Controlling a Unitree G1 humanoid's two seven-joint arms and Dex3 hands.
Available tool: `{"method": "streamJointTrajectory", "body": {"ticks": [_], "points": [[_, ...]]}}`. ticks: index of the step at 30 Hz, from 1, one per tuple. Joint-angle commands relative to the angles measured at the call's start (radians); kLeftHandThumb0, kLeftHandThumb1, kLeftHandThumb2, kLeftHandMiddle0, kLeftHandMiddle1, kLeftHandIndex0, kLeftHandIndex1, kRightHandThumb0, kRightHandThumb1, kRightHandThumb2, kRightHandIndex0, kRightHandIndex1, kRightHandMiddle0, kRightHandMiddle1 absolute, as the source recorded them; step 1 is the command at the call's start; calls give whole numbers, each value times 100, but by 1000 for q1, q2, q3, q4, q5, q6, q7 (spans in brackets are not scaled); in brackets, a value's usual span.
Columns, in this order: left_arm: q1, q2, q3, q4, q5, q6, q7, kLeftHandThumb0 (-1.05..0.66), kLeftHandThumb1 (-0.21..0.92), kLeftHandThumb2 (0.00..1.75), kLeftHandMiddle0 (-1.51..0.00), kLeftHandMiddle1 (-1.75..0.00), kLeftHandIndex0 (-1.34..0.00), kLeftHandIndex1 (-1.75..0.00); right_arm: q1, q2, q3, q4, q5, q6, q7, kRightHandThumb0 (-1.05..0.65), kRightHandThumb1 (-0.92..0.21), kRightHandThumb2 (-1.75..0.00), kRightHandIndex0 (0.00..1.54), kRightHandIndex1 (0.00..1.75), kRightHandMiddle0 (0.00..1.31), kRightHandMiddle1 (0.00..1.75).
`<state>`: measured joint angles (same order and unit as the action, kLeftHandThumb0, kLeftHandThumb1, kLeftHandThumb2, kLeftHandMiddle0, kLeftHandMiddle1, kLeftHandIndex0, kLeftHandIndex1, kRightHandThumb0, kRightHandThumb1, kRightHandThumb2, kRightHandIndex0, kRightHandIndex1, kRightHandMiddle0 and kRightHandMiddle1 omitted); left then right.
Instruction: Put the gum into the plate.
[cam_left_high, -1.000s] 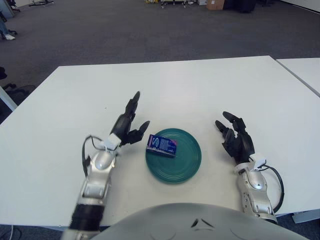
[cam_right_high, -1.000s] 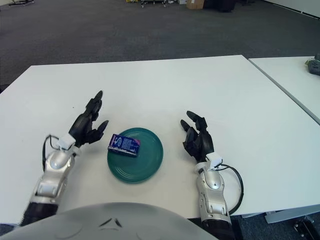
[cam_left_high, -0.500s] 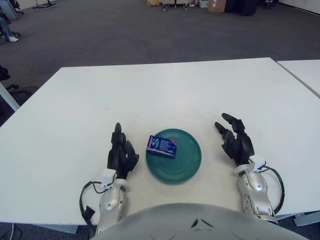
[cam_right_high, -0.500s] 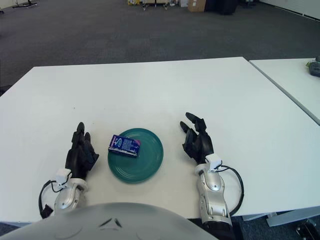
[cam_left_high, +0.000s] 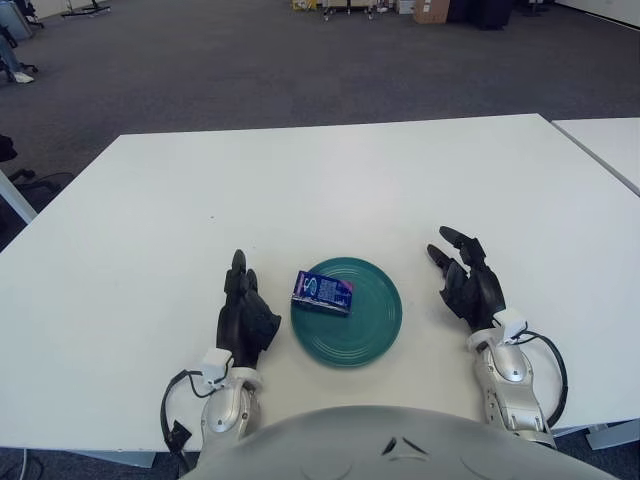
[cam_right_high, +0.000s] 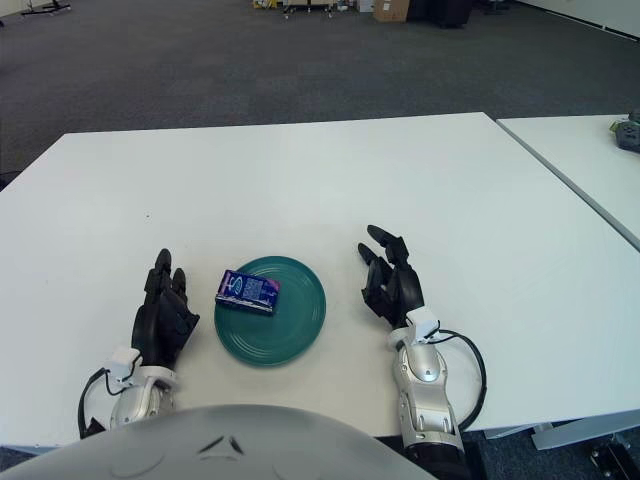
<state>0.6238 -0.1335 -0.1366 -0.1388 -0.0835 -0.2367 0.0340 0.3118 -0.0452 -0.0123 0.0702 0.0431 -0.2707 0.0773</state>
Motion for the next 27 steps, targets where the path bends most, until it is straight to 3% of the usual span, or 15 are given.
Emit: {"method": "streamJointTrajectory", "body": {"ticks": [1,12,14,16,19,27], "points": [[70,-7,-23,3,9,49,9,-105,92,114,-2,-1,-1,0,129,32,37,77,-15,77,-4,-75,-92,-93,34,0,0,59],[121,51,-56,-51,-75,67,-88,-105,92,110,-3,-1,-4,-3,162,44,92,26,-39,80,-15,-78,-92,-93,30,0,0,55],[114,64,-46,-21,-110,48,-131,-105,92,109,-6,-1,-5,-7,165,45,102,20,-47,78,-17,-77,-92,-93,30,0,0,54],[56,76,1,78,-182,25,-205,-105,92,108,-8,0,-4,-11,166,47,110,18,-52,74,-20,-77,-92,-93,29,0,0,53],[11,78,32,150,-244,-6,-276,-105,92,106,-13,-1,-1,-31,166,53,122,22,-61,57,-27,-75,-92,-95,26,0,0,52],[-16,59,29,173,-194,-100,-285,-105,92,104,-18,-1,0,-51,173,35,166,14,-129,37,-38,-74,-92,-100,23,0,0,53]]}}
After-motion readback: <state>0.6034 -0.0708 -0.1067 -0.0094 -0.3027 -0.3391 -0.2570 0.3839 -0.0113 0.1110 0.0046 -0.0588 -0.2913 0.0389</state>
